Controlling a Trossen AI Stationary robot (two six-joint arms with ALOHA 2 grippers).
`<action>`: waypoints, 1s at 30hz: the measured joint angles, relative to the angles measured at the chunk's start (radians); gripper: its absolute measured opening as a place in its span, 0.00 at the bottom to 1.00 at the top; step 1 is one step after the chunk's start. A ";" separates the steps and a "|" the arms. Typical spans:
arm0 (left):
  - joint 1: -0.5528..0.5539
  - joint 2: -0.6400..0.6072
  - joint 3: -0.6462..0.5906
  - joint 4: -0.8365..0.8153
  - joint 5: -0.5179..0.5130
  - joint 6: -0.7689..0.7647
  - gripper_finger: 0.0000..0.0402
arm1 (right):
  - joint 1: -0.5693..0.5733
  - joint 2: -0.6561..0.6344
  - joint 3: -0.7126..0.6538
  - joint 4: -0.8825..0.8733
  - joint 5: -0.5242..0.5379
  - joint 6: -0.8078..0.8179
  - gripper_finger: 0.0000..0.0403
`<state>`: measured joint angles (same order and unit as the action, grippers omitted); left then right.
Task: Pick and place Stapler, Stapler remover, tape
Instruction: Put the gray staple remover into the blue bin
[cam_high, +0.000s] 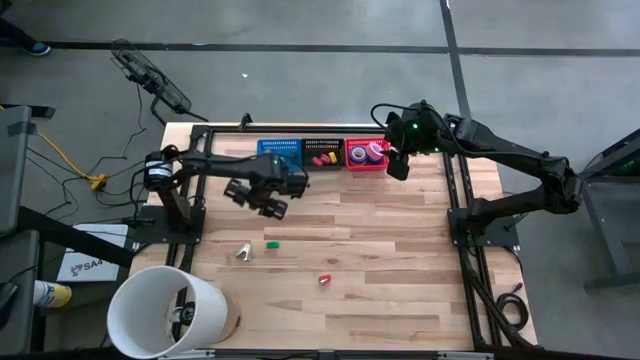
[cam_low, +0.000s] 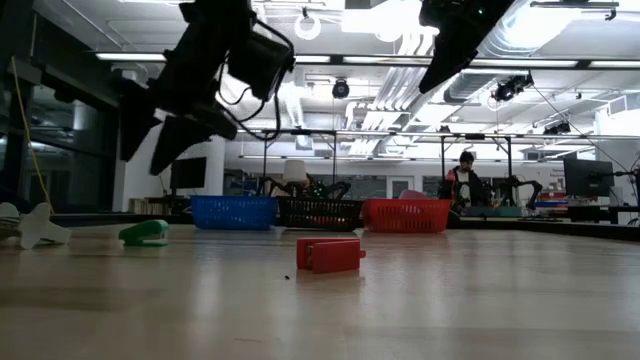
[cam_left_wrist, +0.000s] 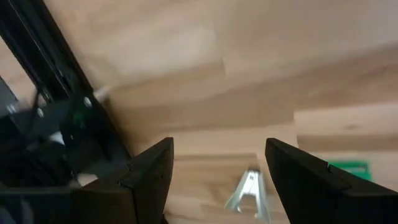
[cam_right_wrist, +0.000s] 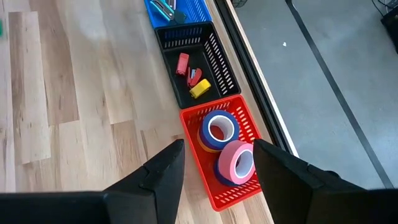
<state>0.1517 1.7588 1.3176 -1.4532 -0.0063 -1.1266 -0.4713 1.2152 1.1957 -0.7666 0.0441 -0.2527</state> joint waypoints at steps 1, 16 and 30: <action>-0.006 0.000 -0.014 0.008 0.021 -0.005 0.62 | 0.000 0.000 0.000 0.000 0.000 0.000 0.45; -0.061 0.001 -0.228 0.204 0.324 -0.031 0.62 | 0.000 0.000 0.000 0.000 -0.032 0.008 0.45; -0.068 0.001 -0.312 0.321 0.467 -0.004 0.62 | 0.000 0.000 0.000 0.000 -0.033 0.008 0.45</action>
<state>0.0834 1.7596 1.0060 -1.1317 0.4611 -1.1301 -0.4713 1.2152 1.1957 -0.7662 0.0108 -0.2443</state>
